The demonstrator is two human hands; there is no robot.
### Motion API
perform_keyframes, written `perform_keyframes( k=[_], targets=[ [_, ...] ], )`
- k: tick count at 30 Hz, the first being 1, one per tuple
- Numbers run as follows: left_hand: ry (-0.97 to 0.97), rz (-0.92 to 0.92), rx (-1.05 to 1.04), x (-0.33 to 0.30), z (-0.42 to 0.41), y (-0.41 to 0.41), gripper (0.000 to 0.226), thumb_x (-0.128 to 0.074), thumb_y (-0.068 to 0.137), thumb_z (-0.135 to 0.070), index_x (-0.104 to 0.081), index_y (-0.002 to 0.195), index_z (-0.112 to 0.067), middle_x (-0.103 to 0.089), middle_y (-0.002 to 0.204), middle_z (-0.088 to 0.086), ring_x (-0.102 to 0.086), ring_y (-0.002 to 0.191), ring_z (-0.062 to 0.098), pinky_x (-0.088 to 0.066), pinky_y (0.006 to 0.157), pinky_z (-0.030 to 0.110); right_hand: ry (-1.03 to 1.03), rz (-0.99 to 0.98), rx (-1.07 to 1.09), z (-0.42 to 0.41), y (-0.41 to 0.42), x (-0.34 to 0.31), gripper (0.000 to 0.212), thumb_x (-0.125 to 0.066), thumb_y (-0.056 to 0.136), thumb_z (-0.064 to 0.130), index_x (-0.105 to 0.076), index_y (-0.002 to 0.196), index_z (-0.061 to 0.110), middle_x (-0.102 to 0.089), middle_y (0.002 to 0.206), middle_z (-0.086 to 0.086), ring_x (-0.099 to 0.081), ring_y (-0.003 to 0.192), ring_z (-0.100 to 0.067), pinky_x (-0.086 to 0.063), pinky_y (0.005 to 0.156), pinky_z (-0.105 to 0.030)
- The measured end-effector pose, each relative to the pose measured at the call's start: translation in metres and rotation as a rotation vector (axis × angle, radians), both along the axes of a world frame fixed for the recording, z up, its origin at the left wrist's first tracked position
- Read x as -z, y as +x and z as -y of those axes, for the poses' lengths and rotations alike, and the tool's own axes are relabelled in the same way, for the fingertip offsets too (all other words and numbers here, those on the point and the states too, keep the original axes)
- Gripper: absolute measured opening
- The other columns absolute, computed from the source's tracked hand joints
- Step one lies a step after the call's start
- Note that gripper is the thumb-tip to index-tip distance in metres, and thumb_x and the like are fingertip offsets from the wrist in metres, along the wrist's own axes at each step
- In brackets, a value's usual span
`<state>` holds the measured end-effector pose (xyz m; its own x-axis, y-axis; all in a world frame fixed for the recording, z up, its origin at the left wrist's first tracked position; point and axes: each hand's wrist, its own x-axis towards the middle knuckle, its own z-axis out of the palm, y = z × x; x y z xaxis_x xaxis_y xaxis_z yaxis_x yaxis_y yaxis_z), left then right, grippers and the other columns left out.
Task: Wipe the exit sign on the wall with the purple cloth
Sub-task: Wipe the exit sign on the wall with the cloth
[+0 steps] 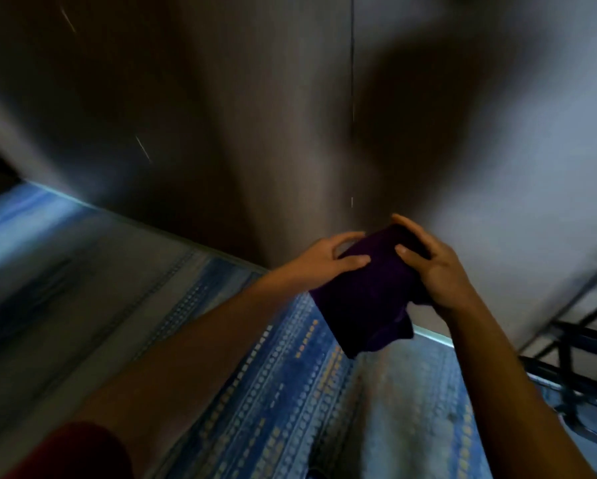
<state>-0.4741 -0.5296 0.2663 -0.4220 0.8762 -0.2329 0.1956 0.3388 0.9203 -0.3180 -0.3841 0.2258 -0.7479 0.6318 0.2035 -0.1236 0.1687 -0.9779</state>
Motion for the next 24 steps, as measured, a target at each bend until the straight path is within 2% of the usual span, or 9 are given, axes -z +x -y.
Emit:
perform_keyframes(
  k=[3,5,7,11,16,18,20,22,24],
  targets=[
    [0.036,0.033,0.01,-0.002,-0.009,-0.055,0.069,-0.066,0.098,-0.008,-0.036,0.157,-0.025,-0.07,0.122,0.014,-0.074,0.098,0.022,-0.062,0.088,0.037,-0.009,-0.011,0.083,-0.002,-0.047,-0.004,0.049,-0.063,0.093,-0.002,-0.062,0.13,0.03,-0.071,0.114,0.022,-0.065,0.102,0.008,-0.05,0.083,-0.01],
    [0.061,0.064,0.027,-0.002,-0.015,-0.083,0.069,-0.065,0.097,-0.003,-0.036,0.155,-0.027,-0.07,0.121,0.024,-0.073,0.1,0.033,-0.062,0.087,0.042,-0.015,-0.001,0.156,-0.007,-0.065,-0.005,0.05,-0.067,0.091,-0.001,-0.061,0.134,0.023,-0.069,0.12,0.009,-0.066,0.103,0.003,-0.052,0.086,-0.013],
    [0.054,0.078,0.1,0.0,-0.025,-0.108,0.062,-0.066,0.097,-0.005,-0.042,0.148,-0.033,-0.073,0.117,0.023,-0.073,0.102,0.038,-0.062,0.086,0.048,-0.069,0.011,0.223,-0.012,-0.075,-0.004,0.051,-0.072,0.089,0.004,-0.063,0.135,0.023,-0.071,0.121,0.0,-0.069,0.106,-0.008,-0.056,0.089,-0.022],
    [0.043,0.09,0.266,0.006,-0.044,-0.146,0.055,-0.065,0.099,-0.008,-0.048,0.137,-0.043,-0.079,0.101,0.011,-0.077,0.091,0.03,-0.065,0.074,0.04,-0.035,0.057,0.376,-0.006,-0.091,0.006,0.043,-0.075,0.088,0.009,-0.069,0.128,0.022,-0.072,0.119,0.008,-0.068,0.107,-0.003,-0.054,0.091,-0.02],
    [0.066,0.049,0.463,0.024,-0.044,-0.192,0.061,-0.061,0.101,-0.007,-0.044,0.142,-0.049,-0.069,0.123,0.021,-0.075,0.098,0.028,-0.063,0.084,0.04,0.019,0.089,0.557,0.029,-0.124,0.03,0.028,-0.068,0.092,0.002,-0.074,0.116,0.014,-0.074,0.116,-0.001,-0.067,0.103,0.002,-0.048,0.09,-0.013],
    [0.095,-0.015,0.541,0.027,-0.037,-0.215,0.063,-0.06,0.101,-0.006,-0.043,0.139,-0.053,-0.06,0.138,0.022,-0.069,0.113,0.029,-0.059,0.095,0.041,0.028,0.164,0.633,0.054,-0.148,0.042,0.028,-0.066,0.093,0.002,-0.073,0.118,0.014,-0.073,0.118,-0.003,-0.066,0.104,0.0,-0.046,0.095,-0.014],
    [0.116,-0.104,0.592,0.032,-0.027,-0.239,0.068,-0.06,0.1,-0.002,-0.038,0.15,-0.042,-0.05,0.148,0.025,-0.059,0.127,0.034,-0.05,0.108,0.046,0.044,0.266,0.68,0.084,-0.176,0.057,0.03,-0.064,0.095,0.002,-0.071,0.122,0.012,-0.07,0.12,-0.003,-0.064,0.112,-0.011,-0.043,0.1,-0.013],
    [0.113,-0.15,0.643,0.039,-0.016,-0.266,0.07,-0.06,0.099,0.0,-0.035,0.156,-0.032,-0.057,0.141,0.02,-0.067,0.11,0.021,-0.055,0.099,0.035,0.037,0.308,0.742,0.115,-0.206,0.072,0.031,-0.063,0.095,0.002,-0.071,0.124,0.012,-0.069,0.12,-0.001,-0.063,0.114,-0.014,-0.04,0.099,-0.009],
    [0.072,-0.166,0.682,0.048,-0.004,-0.286,0.07,-0.061,0.099,-0.001,-0.036,0.156,-0.034,-0.065,0.121,0.012,-0.068,0.097,0.016,-0.056,0.092,0.034,-0.016,0.324,0.801,0.137,-0.229,0.085,0.034,-0.062,0.096,0.002,-0.069,0.127,0.013,-0.07,0.123,-0.002,-0.063,0.116,-0.017,-0.043,0.105,-0.021]
  ],
)
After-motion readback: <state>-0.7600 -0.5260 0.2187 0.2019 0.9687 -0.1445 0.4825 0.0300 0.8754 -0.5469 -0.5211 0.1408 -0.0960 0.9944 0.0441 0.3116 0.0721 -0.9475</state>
